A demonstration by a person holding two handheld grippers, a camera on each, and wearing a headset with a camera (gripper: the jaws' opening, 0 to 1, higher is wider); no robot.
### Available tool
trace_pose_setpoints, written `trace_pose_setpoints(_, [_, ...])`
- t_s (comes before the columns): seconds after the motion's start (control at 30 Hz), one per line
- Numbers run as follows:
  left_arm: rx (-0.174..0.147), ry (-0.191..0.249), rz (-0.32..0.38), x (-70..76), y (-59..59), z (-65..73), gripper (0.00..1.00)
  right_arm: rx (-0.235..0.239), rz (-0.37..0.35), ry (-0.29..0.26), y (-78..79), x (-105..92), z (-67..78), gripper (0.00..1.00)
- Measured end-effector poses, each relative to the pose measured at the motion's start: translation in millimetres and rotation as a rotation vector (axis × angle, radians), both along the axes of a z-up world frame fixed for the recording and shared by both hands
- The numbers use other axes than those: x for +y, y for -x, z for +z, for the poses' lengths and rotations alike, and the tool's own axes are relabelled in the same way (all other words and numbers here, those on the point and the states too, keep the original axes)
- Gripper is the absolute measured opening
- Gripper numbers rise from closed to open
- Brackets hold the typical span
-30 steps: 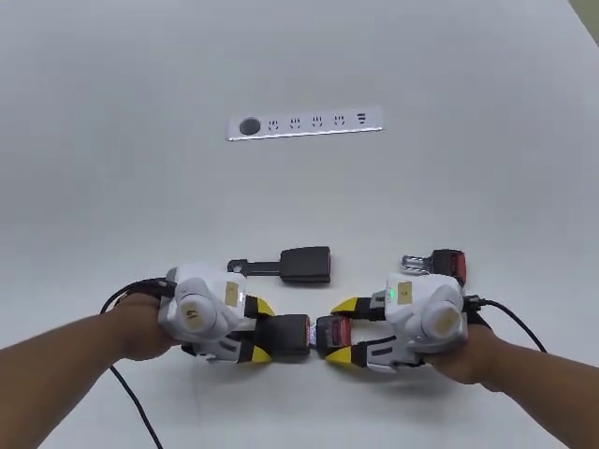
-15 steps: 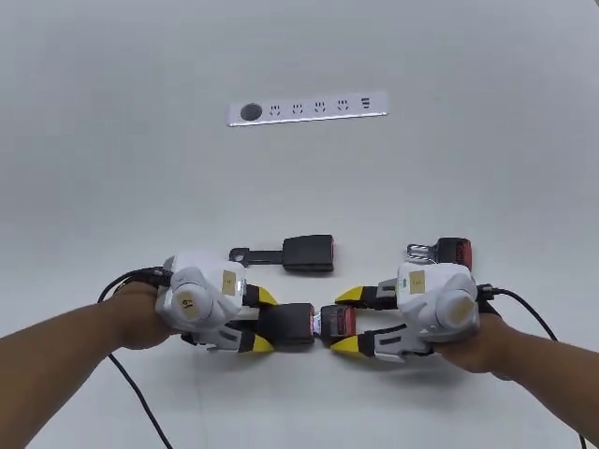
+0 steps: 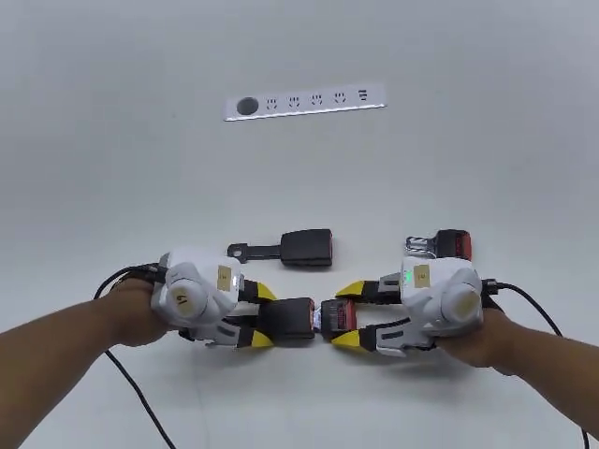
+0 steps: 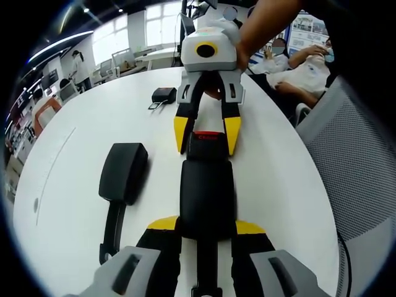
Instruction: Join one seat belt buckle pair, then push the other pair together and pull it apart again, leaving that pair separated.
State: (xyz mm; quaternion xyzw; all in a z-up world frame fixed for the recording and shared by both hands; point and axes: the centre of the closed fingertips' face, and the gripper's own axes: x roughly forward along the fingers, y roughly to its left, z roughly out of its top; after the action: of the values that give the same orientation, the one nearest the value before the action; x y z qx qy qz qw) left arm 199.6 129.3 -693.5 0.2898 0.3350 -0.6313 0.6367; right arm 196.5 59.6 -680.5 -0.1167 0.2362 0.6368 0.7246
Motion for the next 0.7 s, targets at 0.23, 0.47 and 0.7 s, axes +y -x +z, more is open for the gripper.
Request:
trace_pose_setpoints(0.23, [0.000, -0.007, -0.001, -1.4, 1.4, 1.9, 0.31, 0.000, -0.005, -0.005, -1.0, -0.3, -0.8, 0.32])
trace_pose_setpoints(0.47, [-0.002, -0.022, -0.002, -0.3, 0.5, 0.8, 0.32, 0.000, -0.008, 0.010, -1.9, -0.5, -4.0, 0.33])
trace_pose_setpoints(0.7, [-0.005, -0.052, -0.001, 1.2, -0.8, 0.8, 0.32, -0.002, -0.011, 0.036, -1.6, 0.2, -4.7, 0.34])
